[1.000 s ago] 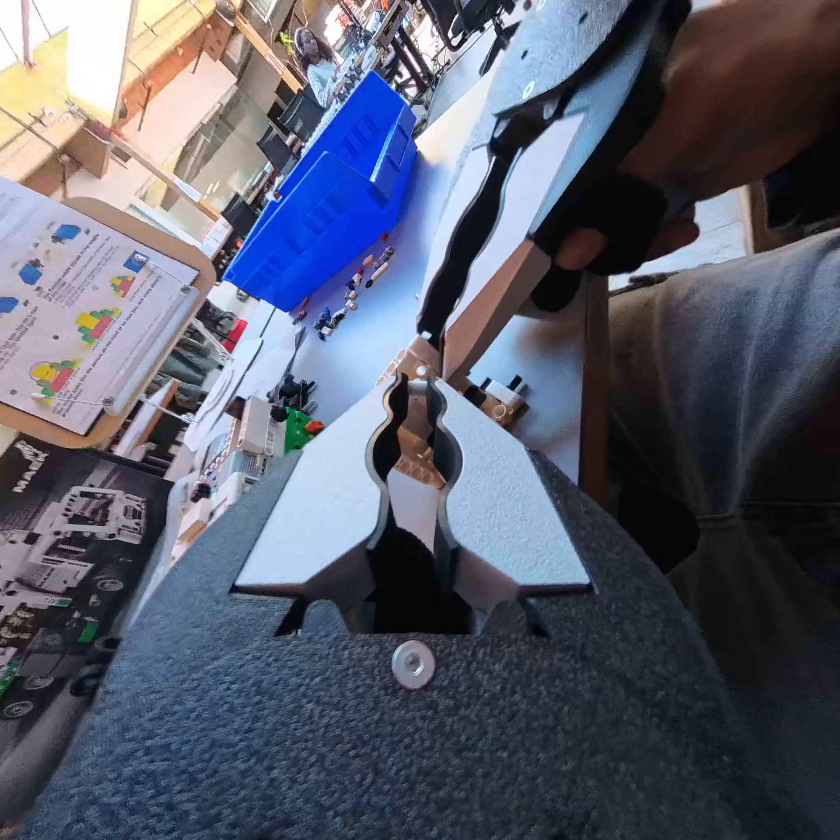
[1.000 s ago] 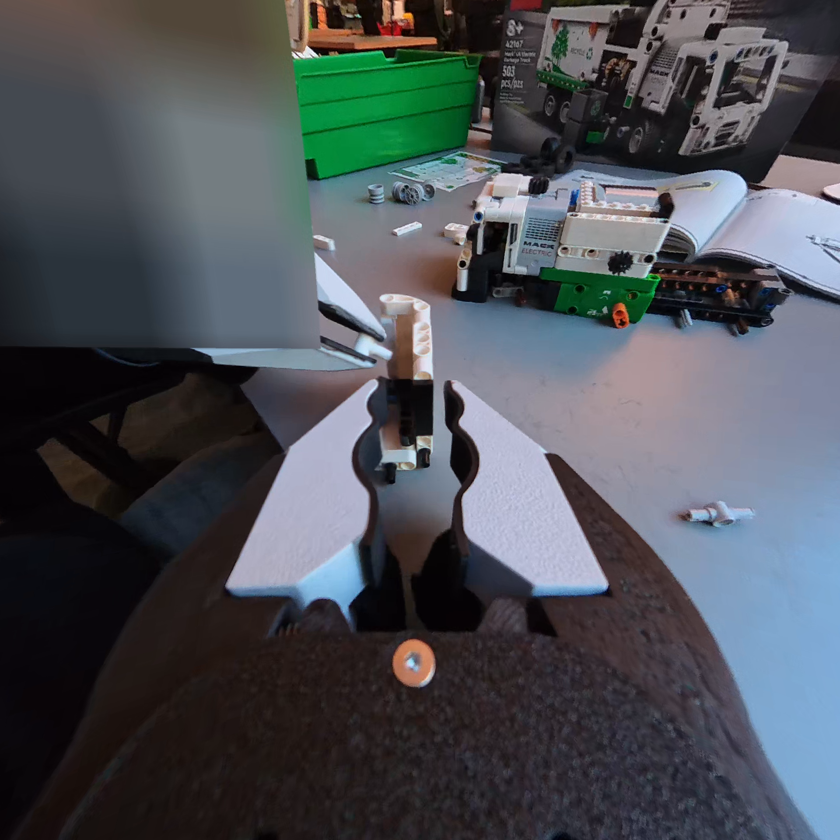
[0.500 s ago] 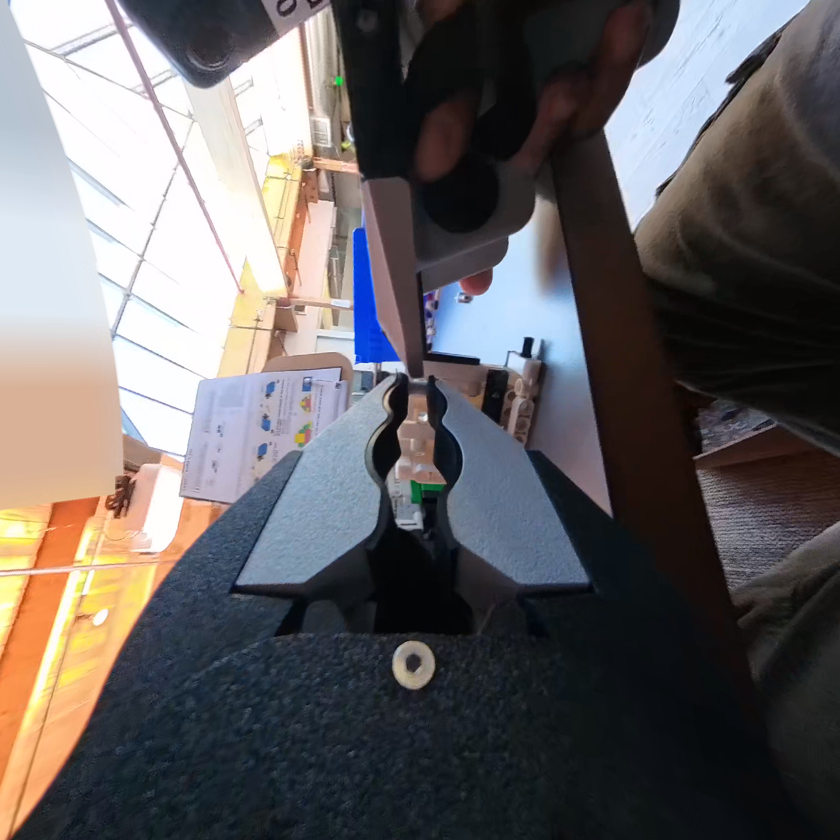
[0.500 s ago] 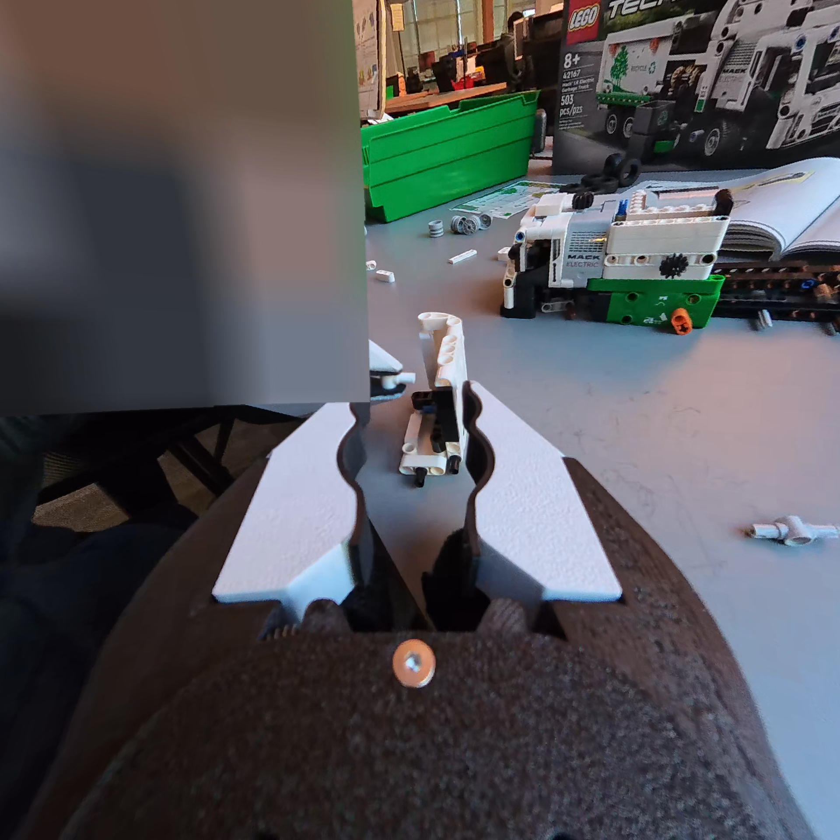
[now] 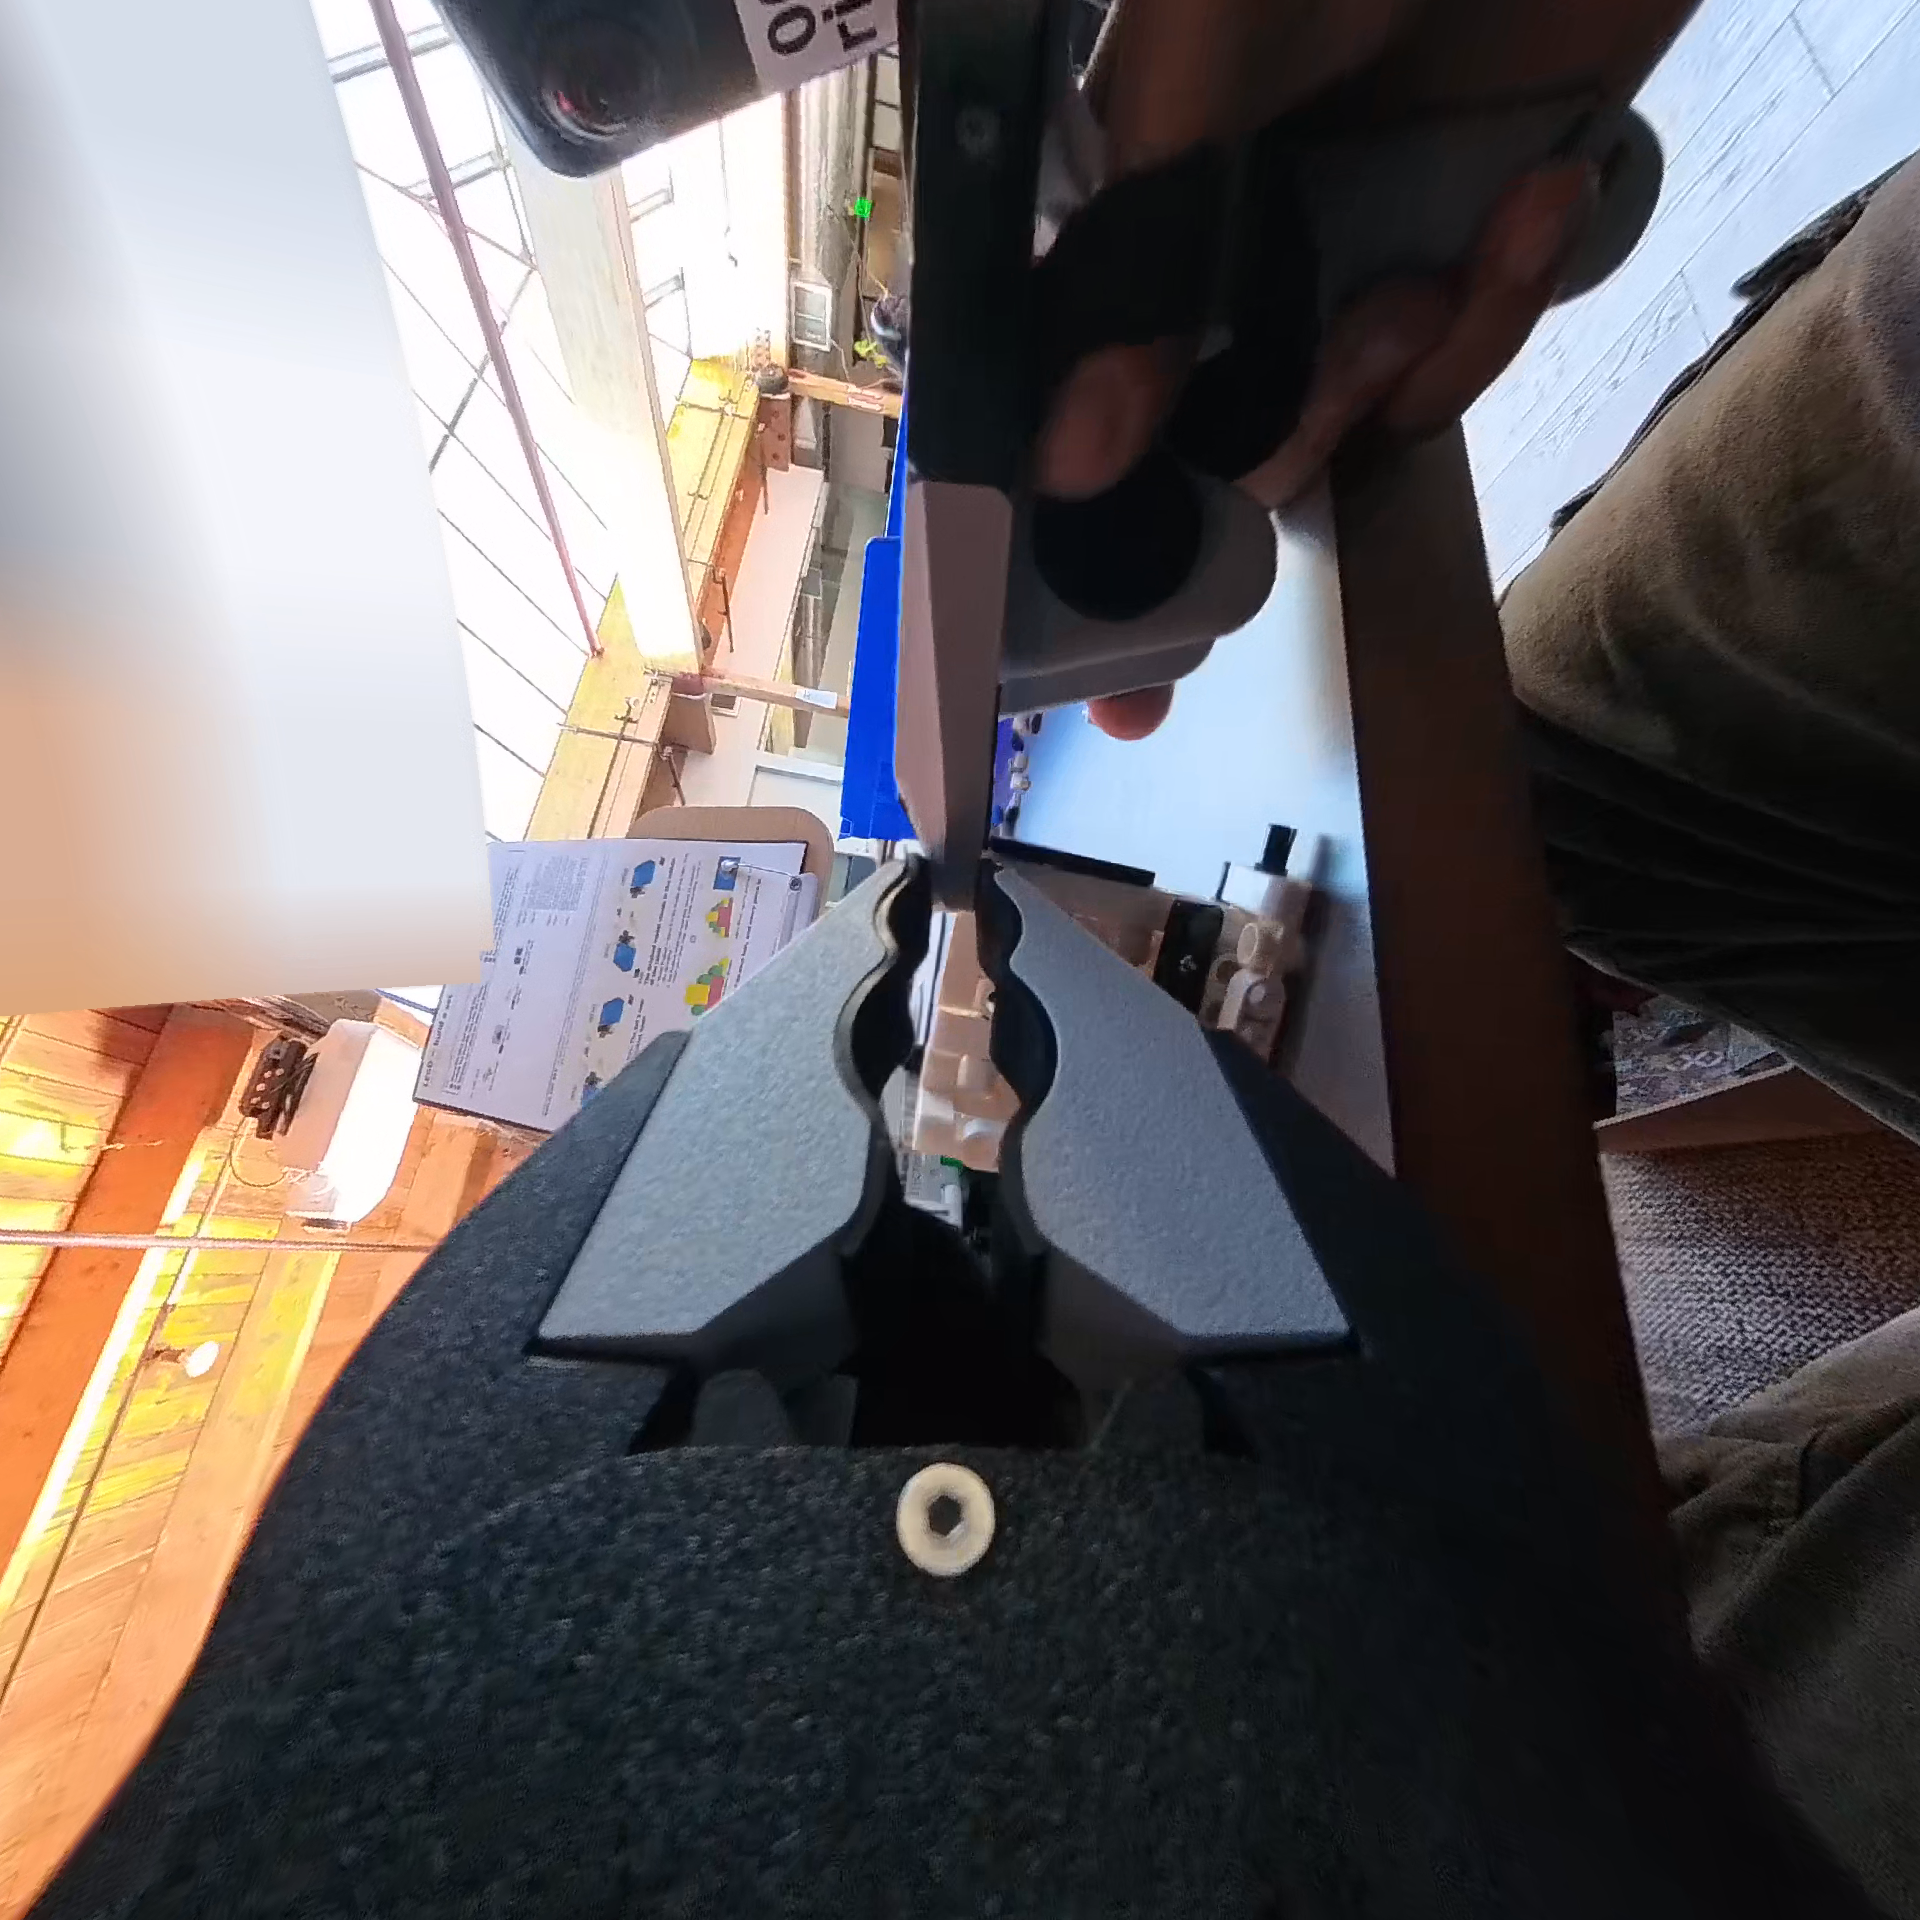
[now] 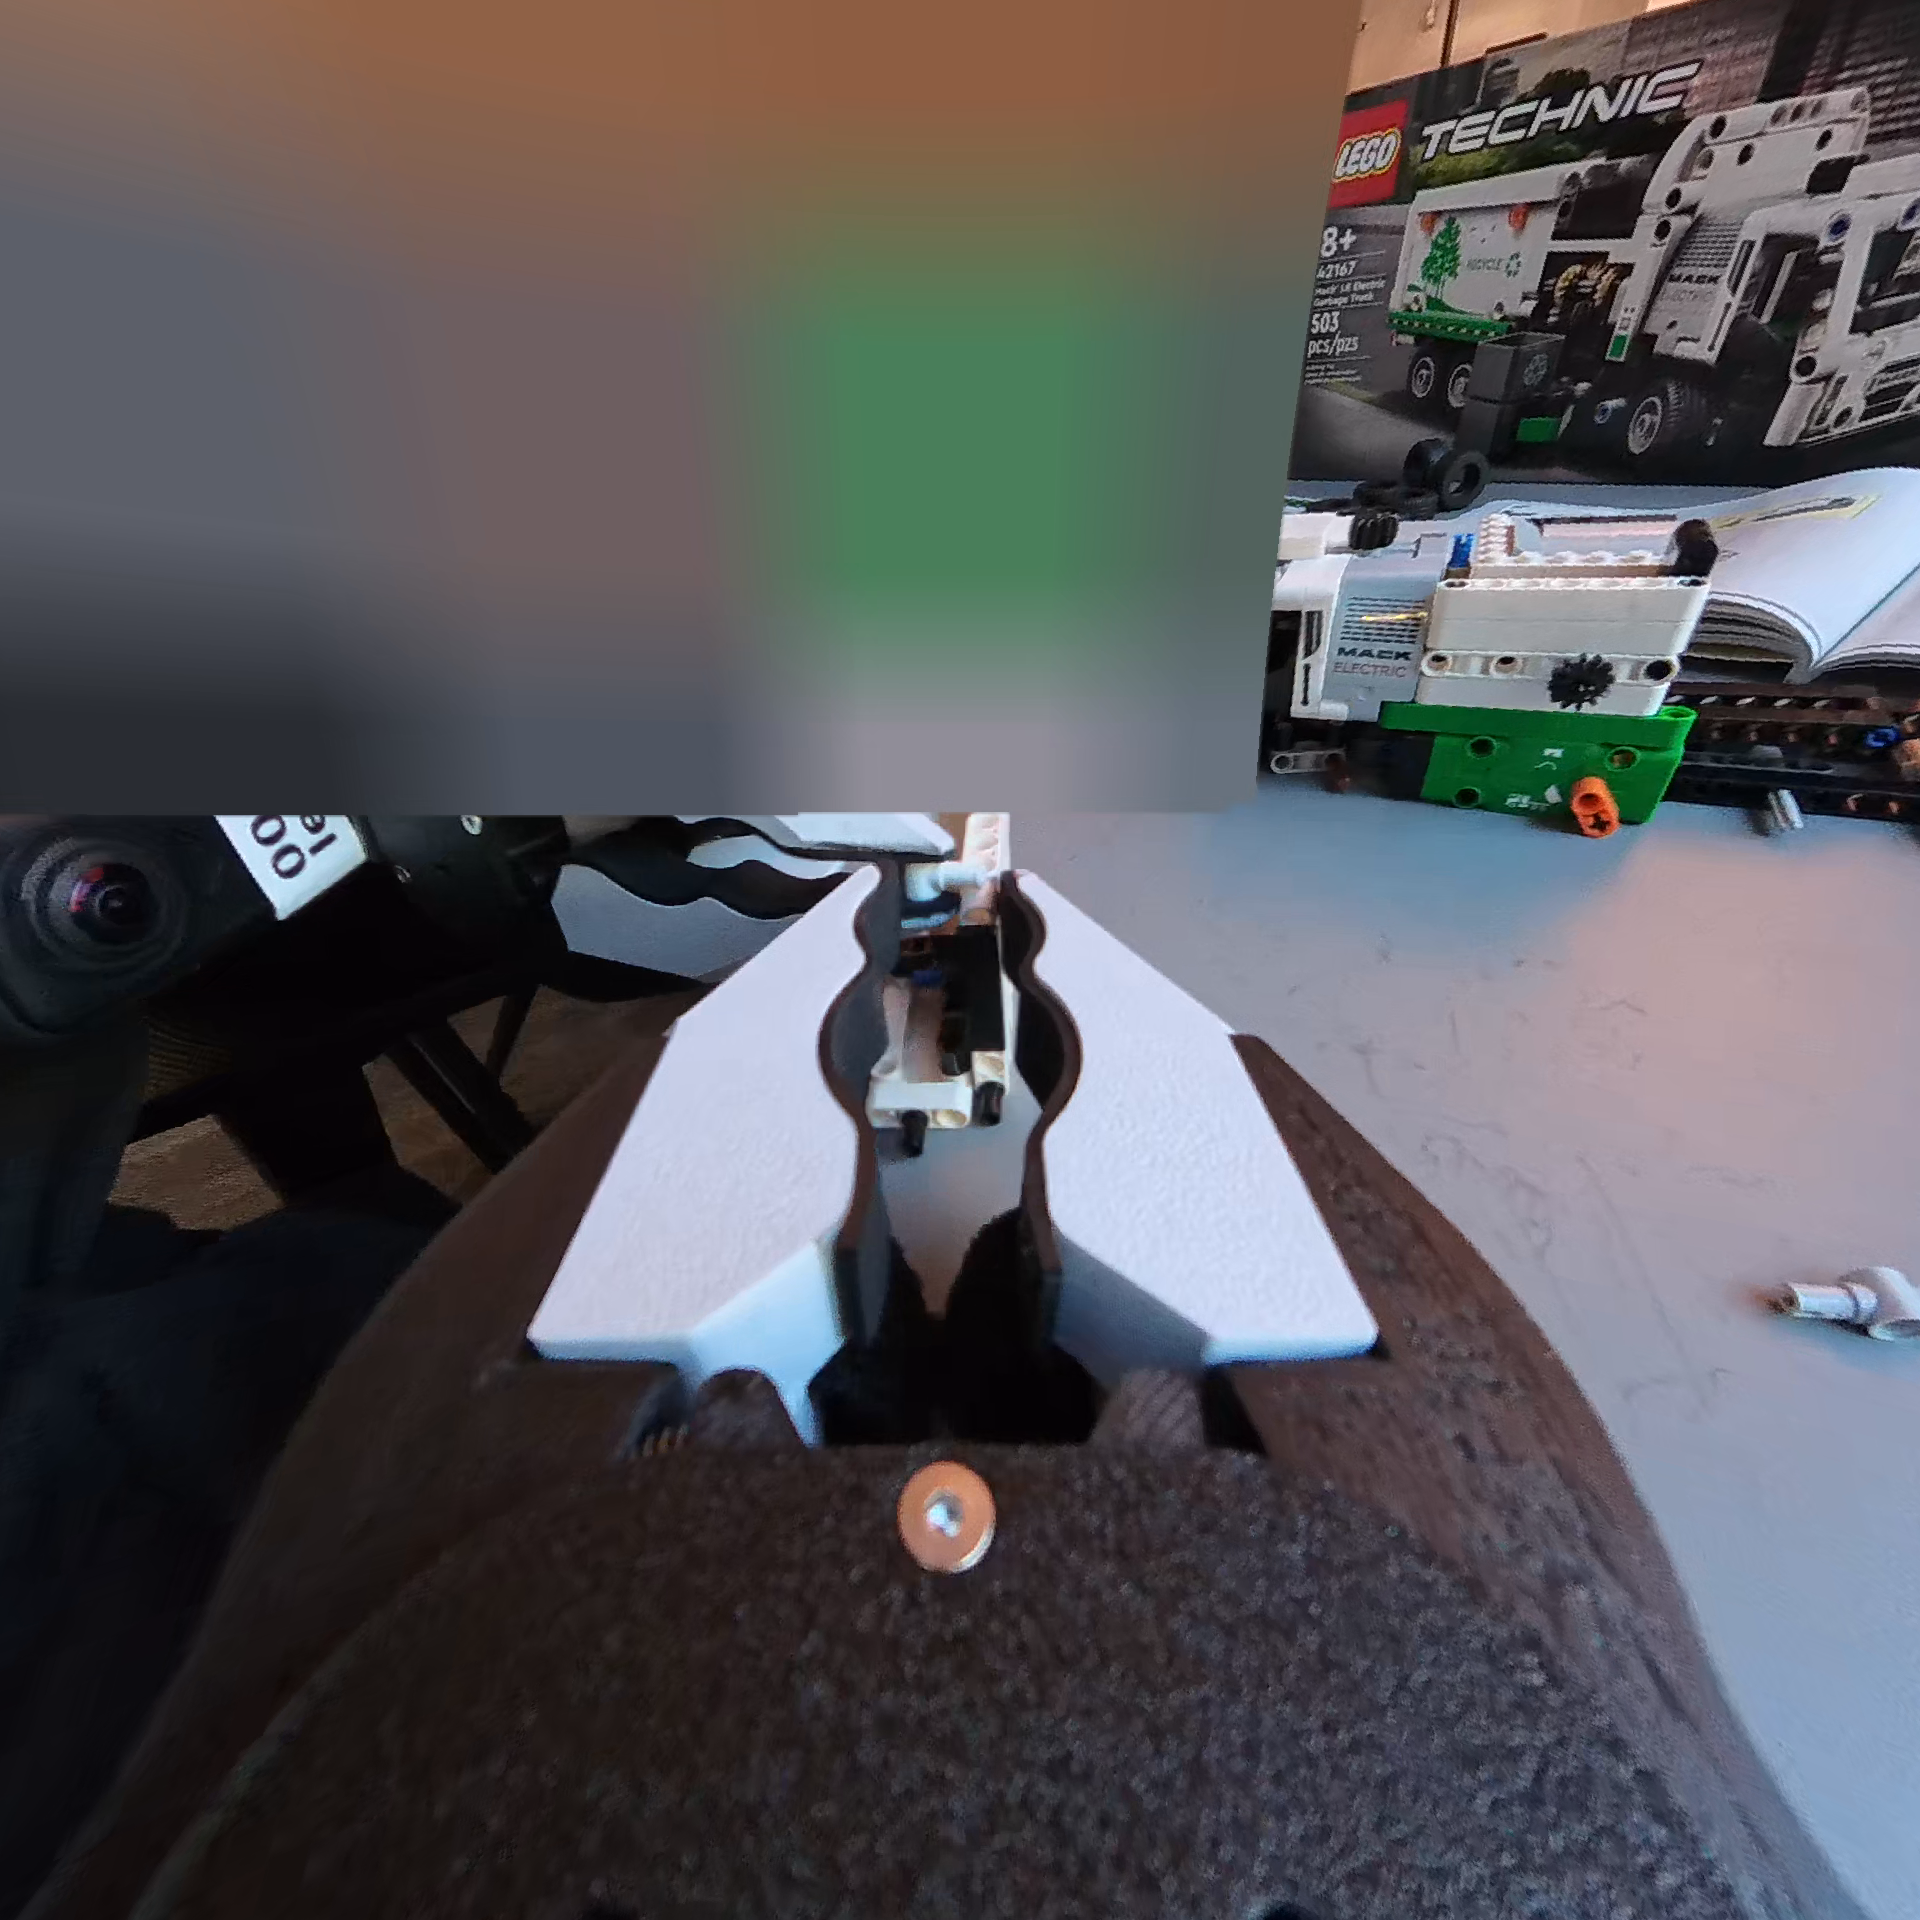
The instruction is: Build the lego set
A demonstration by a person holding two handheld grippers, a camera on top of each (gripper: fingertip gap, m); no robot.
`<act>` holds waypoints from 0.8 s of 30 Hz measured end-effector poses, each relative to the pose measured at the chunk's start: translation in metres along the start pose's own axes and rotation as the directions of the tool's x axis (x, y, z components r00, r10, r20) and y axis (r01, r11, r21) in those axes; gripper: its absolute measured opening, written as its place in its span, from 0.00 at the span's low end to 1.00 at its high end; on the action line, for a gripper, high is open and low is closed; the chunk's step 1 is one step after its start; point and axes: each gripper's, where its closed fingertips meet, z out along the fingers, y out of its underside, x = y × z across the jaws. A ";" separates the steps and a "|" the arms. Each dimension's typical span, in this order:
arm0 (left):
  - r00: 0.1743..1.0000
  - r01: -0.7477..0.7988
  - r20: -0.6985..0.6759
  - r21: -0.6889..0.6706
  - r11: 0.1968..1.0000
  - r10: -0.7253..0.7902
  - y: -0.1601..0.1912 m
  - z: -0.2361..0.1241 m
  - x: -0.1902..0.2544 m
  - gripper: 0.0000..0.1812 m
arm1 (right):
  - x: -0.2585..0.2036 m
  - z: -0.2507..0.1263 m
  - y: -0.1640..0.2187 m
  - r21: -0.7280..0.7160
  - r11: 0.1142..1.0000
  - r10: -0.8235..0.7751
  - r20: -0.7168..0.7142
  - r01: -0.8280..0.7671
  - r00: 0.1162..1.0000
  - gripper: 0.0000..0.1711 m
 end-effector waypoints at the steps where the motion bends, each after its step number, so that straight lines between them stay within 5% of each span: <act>1: 1.000 -0.009 0.004 -0.007 1.000 0.009 0.001 0.000 0.000 0.03 | 0.000 0.000 0.000 0.001 1.000 -0.006 -0.006 0.006 1.000 0.10; 9: 0.999 0.045 0.024 -0.005 0.999 -0.045 0.003 -0.012 -0.001 0.04 | -0.003 -0.002 0.000 0.002 1.000 -0.013 0.014 0.013 1.000 0.21; 17: 0.996 0.064 0.064 0.014 0.998 -0.065 0.005 -0.021 -0.008 0.03 | -0.014 0.002 0.000 -0.016 1.000 -0.003 0.058 0.004 0.998 0.21; 24: 0.986 0.123 0.090 0.168 0.978 -0.139 -0.013 -0.042 -0.022 0.03 | -0.029 -0.006 -0.019 0.054 0.998 0.036 0.144 -0.044 0.989 0.13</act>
